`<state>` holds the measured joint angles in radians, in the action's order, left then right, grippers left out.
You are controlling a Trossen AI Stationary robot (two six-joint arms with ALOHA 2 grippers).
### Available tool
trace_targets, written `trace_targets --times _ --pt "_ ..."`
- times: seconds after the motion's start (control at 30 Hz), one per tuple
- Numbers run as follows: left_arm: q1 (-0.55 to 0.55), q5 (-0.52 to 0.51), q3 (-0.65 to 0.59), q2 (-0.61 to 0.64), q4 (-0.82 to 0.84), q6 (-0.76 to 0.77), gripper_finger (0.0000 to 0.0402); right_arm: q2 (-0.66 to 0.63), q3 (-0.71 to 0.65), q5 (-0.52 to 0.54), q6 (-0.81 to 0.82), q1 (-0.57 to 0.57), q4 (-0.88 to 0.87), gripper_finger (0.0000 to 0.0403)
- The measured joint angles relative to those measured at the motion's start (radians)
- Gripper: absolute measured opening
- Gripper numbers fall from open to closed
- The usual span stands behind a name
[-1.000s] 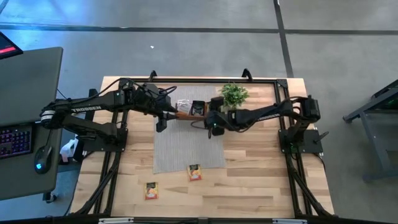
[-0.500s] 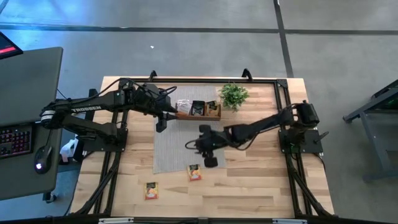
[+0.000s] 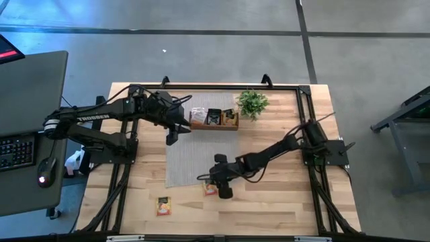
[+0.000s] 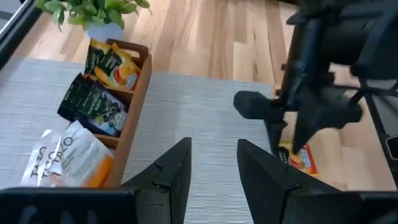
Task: Pick & Place Tea
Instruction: Put the orange tea bag in the right section of the brown wooden organizer
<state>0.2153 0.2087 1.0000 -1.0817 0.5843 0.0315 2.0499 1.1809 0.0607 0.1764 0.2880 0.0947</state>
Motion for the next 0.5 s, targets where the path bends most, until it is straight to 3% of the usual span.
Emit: trace_targets --times 0.3,0.5 --pt "0.0 0.018 0.0 0.0 -0.005 0.006 0.0128 0.088 0.006 0.043 -0.028 -0.001 0.015 0.0149" --pt "0.0 0.017 0.0 0.0 -0.005 0.006 0.0128 0.09 0.008 -0.021 -0.044 -0.014 -0.047 0.0075"
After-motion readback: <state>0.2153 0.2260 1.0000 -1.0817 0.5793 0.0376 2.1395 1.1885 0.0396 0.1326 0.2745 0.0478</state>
